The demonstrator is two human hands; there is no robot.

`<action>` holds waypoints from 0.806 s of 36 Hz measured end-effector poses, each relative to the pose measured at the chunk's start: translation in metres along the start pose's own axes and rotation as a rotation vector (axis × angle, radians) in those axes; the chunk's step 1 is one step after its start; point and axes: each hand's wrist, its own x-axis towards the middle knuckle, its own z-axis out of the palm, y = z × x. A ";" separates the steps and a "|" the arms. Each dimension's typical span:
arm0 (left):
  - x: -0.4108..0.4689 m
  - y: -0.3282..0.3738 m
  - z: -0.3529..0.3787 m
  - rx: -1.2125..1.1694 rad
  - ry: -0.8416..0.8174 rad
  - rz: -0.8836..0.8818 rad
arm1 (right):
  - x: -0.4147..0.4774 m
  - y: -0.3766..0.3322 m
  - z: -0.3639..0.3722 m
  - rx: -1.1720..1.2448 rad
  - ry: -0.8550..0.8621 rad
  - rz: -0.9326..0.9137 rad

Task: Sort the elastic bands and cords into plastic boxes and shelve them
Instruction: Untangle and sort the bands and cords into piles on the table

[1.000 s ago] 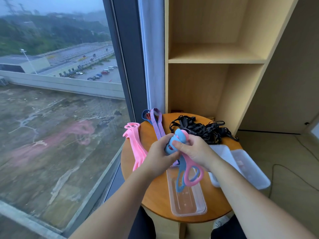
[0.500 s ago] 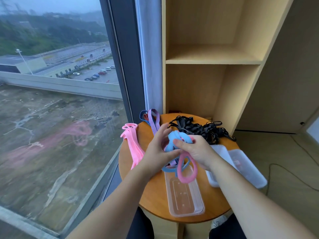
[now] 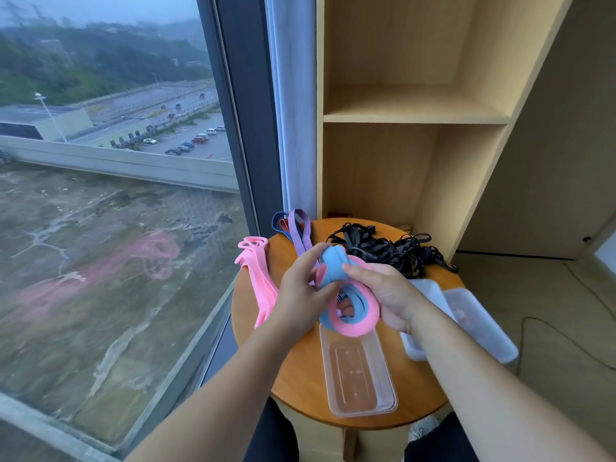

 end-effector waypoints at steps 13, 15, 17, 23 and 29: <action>0.006 -0.009 -0.009 -0.207 -0.164 -0.280 | -0.006 0.002 0.002 0.007 0.072 -0.058; 0.009 -0.007 -0.013 -0.153 -0.216 -0.305 | -0.006 0.000 -0.001 -0.041 0.024 -0.041; 0.011 -0.005 -0.014 -0.097 -0.263 -0.240 | -0.005 -0.002 -0.004 -0.070 -0.006 -0.007; 0.010 -0.008 -0.011 -0.055 -0.178 -0.218 | 0.000 0.000 -0.009 -0.022 -0.030 0.017; 0.013 -0.011 -0.009 -0.277 0.001 -0.340 | 0.001 0.010 -0.013 -0.017 0.128 -0.058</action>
